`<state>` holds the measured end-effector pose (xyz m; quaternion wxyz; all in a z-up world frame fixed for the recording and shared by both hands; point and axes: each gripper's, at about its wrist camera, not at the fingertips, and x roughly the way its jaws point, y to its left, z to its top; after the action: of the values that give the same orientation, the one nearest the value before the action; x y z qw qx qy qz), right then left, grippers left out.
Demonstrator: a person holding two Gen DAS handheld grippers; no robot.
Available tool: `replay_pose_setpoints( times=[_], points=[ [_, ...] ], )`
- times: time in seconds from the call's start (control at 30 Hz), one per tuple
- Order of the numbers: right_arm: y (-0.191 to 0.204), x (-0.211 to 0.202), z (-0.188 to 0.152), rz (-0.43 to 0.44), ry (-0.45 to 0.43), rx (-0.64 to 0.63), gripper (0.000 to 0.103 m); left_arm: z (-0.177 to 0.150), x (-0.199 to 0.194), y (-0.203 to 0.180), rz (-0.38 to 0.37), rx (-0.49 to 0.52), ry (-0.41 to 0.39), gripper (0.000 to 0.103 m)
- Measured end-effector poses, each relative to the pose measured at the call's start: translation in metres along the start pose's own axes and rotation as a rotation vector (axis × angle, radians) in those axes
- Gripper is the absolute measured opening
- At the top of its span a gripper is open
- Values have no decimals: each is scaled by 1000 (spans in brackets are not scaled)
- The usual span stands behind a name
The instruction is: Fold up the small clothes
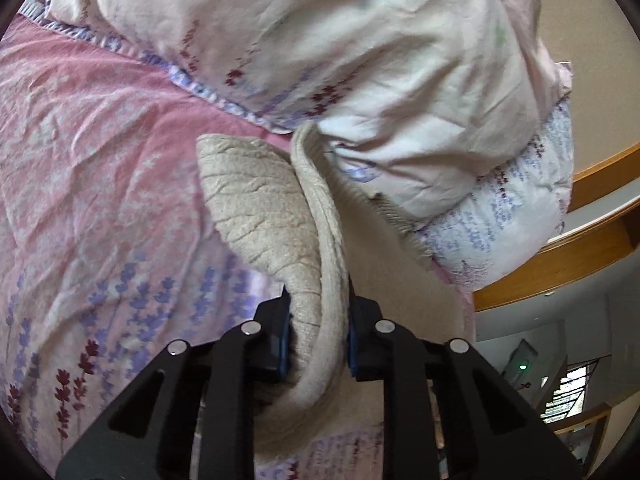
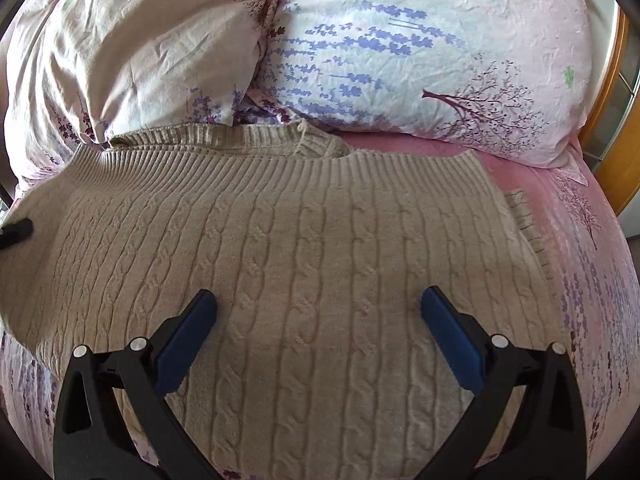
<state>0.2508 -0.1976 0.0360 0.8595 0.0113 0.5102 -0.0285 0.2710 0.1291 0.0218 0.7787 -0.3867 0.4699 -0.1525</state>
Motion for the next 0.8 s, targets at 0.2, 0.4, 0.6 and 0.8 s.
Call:
replay_pose_setpoints(
  times=[0.2,0.4,0.6,0.8],
  points=[
    [-41,-9,0,50,-17,69,102,-11,0,-75,-145,74,-6,20],
    [-96,-31,5,259,-66,164,102,-37,47,-156,-256,147,55,20],
    [-147,-42,1,496,-76,267,102,-75,126,-218,-240,252,154,20],
    [-177,-29,2,729,-11,405,102,-97,192,-228,-181,225,224,20]
  ],
)
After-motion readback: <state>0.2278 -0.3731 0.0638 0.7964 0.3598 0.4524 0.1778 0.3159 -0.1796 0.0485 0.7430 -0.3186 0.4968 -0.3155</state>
